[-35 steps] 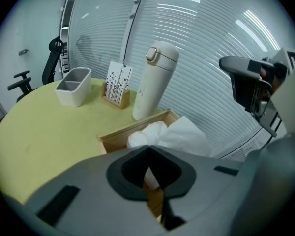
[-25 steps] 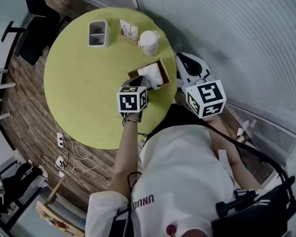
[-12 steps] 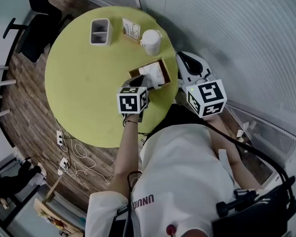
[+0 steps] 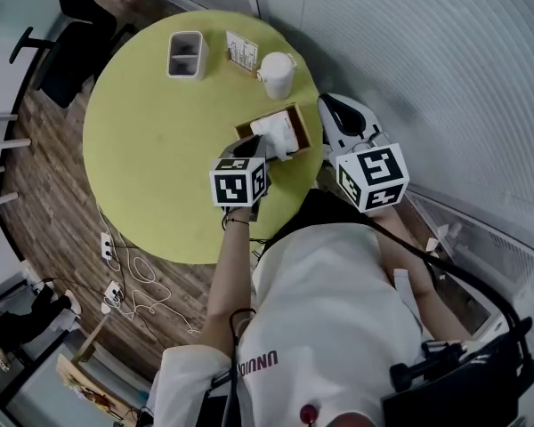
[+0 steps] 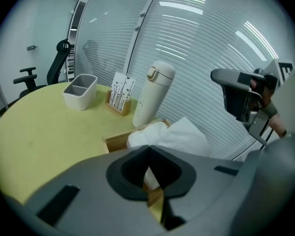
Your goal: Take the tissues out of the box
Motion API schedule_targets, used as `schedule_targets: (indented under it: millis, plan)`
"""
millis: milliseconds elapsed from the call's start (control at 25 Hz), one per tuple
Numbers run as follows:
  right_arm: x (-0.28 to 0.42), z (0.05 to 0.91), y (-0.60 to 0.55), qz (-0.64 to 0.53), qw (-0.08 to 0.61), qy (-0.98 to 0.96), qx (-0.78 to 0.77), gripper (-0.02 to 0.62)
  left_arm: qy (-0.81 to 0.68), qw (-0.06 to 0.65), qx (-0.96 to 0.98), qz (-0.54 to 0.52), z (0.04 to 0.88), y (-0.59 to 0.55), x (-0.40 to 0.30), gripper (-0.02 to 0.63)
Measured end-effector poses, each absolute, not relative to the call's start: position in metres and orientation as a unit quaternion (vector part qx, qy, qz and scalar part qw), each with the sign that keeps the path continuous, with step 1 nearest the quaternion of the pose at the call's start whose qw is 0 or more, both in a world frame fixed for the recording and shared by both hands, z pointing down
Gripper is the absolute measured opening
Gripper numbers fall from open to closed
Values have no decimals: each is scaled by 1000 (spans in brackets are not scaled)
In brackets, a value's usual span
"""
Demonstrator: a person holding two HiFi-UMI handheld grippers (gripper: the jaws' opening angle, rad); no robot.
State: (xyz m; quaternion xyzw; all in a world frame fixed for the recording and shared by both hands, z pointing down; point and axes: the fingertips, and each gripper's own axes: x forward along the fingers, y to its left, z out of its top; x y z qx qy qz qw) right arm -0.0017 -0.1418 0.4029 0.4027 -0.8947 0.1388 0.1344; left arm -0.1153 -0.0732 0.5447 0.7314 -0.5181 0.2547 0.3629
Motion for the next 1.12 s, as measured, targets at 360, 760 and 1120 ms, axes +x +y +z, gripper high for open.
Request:
schedule_targets:
  millis: [360, 760, 1120]
  plan:
    - [-2, 403, -142, 138, 135, -895, 402, 20, -521, 362, 733, 245, 540, -73, -115, 12]
    - [-4, 405, -142, 140, 140, -895, 400, 20, -525, 362, 735, 230, 532, -72, -117, 12]
    - [-6, 404, -143, 139, 139, -896, 398, 20, -526, 365, 738, 215, 527, -72, -116, 12]
